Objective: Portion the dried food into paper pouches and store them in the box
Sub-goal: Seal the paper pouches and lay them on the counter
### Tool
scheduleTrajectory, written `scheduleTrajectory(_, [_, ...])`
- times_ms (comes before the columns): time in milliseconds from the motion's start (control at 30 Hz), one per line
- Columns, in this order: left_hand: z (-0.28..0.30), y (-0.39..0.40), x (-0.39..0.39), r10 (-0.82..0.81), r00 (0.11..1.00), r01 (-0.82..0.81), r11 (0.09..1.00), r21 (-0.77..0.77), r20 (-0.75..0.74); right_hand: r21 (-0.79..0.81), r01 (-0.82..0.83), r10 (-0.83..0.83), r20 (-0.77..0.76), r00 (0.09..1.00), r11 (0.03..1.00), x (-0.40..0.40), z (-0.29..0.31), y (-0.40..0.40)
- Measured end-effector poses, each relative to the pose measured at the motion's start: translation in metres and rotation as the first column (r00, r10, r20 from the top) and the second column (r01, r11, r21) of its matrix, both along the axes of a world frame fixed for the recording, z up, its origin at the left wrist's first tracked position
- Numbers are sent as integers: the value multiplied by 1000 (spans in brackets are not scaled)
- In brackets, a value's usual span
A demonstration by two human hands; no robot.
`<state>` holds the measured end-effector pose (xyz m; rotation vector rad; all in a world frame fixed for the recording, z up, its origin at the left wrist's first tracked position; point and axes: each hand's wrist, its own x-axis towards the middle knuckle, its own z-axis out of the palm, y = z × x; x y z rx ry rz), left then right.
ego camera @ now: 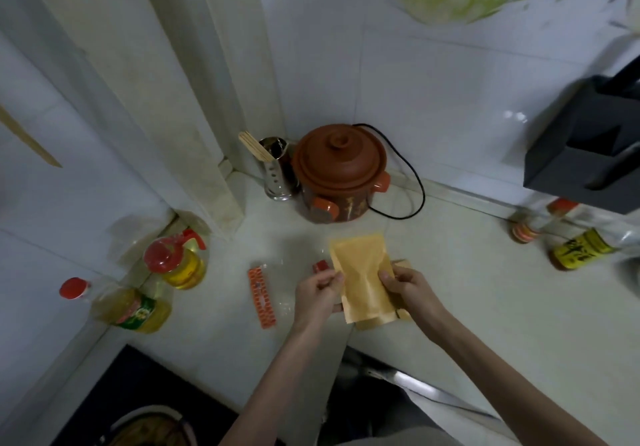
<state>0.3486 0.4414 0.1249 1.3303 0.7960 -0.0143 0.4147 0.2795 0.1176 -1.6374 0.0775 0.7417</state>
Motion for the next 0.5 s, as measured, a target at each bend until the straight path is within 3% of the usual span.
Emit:
scheduleTrajectory(67, [-14,-10,-3,1,999,-1,1000,-4,-54,2,7,-7,-94,996,1000,-6,-20,-14])
scheduleTrajectory(167, [-30,-25,-6,-65,982,52,995,-79,-177,-120,-3,-16,-156,988,993,-12,-46,-34])
scheduleTrajectory(300, [-42,-37,-11,-168,965,146,982,-121,-203,-296,49,-93,-139,986,954,-12,-72,-62])
scheduleTrajectory(500, [-52,-45,-2,-133,959,116,990,-80,-252,-506,159,-227,-75,971,848,20,-93,-114])
